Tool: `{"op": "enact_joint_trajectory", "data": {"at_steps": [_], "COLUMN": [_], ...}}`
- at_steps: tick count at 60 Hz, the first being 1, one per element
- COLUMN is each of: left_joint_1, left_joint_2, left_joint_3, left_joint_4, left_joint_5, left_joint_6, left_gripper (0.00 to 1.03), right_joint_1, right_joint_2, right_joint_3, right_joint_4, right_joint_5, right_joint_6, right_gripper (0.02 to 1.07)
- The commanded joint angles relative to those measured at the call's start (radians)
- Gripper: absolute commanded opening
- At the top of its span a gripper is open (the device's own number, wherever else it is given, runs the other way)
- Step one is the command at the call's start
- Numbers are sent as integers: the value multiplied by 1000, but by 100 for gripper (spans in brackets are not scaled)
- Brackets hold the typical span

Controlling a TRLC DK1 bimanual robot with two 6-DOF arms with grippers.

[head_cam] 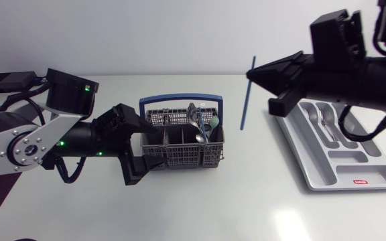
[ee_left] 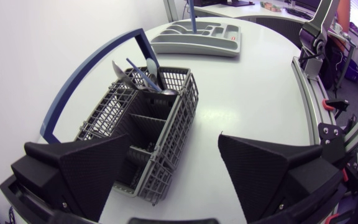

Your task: Sort the cutlery from the basket into the organizer compartments.

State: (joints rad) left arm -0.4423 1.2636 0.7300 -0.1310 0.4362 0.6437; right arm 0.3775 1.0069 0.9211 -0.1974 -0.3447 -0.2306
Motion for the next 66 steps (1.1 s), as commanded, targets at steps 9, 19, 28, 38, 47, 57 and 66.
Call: {"op": "enact_joint_trajectory", "data": {"at_steps": [9, 19, 28, 38, 47, 57, 66], "left_joint_1": [-68, -82, -105, -108, -98, -104, -116], "left_joint_2": [37, 56, 68, 88, 109, 120, 146], "left_joint_3": [69, 97, 117, 138, 172, 197, 183], "left_joint_4": [5, 7, -13, -5, -15, -68, -71], "left_joint_5": [-31, -34, -85, -111, -114, -123, -159], "left_joint_6": [-47, -35, 39, 122, 180, 289, 390], "left_gripper": [99, 99, 98, 98, 98, 98, 98], "right_joint_1": [-184, -310, -427, -523, -572, -592, -594], "right_joint_2": [-67, -37, 48, 145, 239, 358, 460], "right_joint_3": [21, 18, 44, 99, 122, 157, 170], "right_joint_4": [-117, -203, -277, -350, -366, -372, -339], "right_joint_5": [-40, -39, -11, 49, 118, 162, 188], "right_joint_6": [27, -18, -47, -56, -67, -64, -47], "right_gripper": [8, 8, 8, 8, 8, 8, 8]}}
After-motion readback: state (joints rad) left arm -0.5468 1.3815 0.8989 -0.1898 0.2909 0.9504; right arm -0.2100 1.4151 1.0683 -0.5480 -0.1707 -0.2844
